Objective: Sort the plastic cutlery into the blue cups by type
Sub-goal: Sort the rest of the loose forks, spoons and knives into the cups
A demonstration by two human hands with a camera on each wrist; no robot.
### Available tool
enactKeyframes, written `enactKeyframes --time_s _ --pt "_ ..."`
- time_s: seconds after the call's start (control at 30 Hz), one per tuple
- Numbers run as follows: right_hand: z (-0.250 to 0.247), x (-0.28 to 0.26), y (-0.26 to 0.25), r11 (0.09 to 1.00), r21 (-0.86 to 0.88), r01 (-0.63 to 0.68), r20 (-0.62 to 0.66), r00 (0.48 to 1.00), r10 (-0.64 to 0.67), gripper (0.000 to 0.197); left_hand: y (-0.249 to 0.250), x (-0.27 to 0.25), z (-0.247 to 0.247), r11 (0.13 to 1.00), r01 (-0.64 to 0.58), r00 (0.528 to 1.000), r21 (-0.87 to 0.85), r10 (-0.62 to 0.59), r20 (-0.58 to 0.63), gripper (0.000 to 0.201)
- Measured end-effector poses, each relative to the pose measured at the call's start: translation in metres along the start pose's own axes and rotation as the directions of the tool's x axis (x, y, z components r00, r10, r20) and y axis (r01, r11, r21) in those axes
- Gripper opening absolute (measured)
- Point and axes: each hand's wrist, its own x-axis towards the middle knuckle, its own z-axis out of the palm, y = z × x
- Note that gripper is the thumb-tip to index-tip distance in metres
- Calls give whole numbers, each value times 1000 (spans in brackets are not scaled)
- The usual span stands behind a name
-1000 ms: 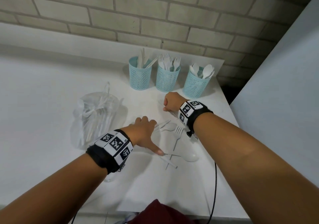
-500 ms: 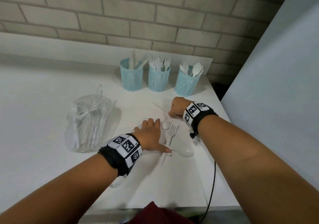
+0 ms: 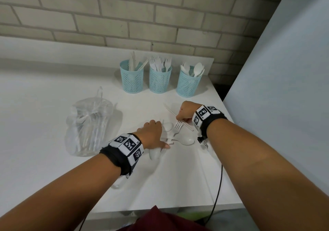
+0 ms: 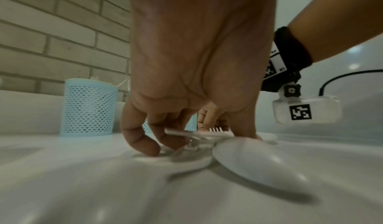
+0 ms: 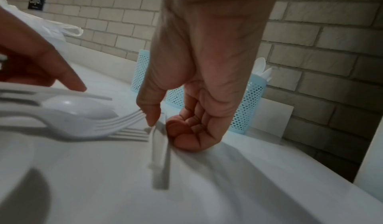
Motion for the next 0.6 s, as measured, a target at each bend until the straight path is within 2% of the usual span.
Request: enactKeyframes --time_s 0.1,0.17,0.27,0.4,0.47,0.57,0.6 --pt "0 1 5 995 99 -12 11 1000 11 16 -5 5 0 994 14 1000 -105 -11 26 60" --pt "-1 0 7 988 153 -28 32 999 23 16 -8 6 -2 988 31 999 -150 -32 -6 50" --pt "2 6 13 956 283 -74 56 997 61 15 -7 8 -6 991 46 996 -127 -55 -71 45" --pt "-1 1 11 851 495 -176 117 984 135 12 -1 12 -7 997 59 996 -58 -63 -64 24" --pt "-3 0 12 782 579 -232 176 972 158 13 -3 16 -8 996 74 995 -40 -77 -65 21" --pt "-6 8 17 727 631 -270 242 959 147 14 -8 20 -15 982 111 990 -151 -122 -71 26" --pt "-6 9 18 674 682 -282 257 956 140 15 -10 22 -17 966 117 987 -230 -139 -78 28"
